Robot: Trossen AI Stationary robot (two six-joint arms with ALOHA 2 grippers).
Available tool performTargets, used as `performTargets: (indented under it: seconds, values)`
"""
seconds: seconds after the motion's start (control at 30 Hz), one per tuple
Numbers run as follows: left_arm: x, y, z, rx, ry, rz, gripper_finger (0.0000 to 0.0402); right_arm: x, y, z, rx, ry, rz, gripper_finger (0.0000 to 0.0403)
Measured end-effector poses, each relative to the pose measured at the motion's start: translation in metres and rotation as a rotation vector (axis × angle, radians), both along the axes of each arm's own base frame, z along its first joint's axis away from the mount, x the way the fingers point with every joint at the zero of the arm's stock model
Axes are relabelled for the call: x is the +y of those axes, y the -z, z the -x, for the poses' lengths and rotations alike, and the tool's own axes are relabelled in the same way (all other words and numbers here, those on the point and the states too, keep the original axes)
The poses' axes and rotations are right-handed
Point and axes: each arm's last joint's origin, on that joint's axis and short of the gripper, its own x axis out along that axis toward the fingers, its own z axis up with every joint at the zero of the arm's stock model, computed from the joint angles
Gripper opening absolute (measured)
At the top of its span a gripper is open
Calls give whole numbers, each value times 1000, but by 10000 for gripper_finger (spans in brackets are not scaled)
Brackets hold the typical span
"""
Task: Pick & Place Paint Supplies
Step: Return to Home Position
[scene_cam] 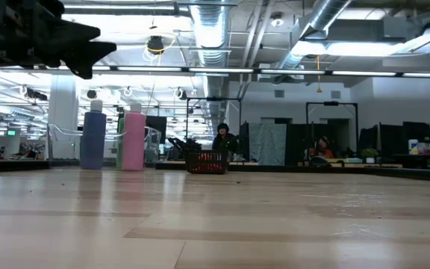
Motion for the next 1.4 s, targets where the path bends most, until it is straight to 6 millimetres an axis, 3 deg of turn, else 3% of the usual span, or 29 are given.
performTargets:
  seconds: [0.13,0.3,0.5,0.73,1.03,1.27,1.4]
  values:
    - [1,2,3,21,-24,-5,204,-11,-19,-1,-86,-106,91,163]
    - [1,2,3,20,-25,-9,204,-40,-15,21,-265,-228,63,135]
    - [1,2,3,28,-32,-11,204,-88,25,75,-408,-214,-46,114]
    - [11,1,2,136,-148,2,204,-122,58,126,-491,-204,-112,112]
    - [25,-4,3,115,-219,131,204,-137,76,148,-363,-184,-58,111]
    - [27,-23,13,-90,-143,103,204,-145,76,160,-352,-181,-112,111]
    - [26,-16,23,-172,-162,86,204,-148,77,164,-354,-183,-117,111]
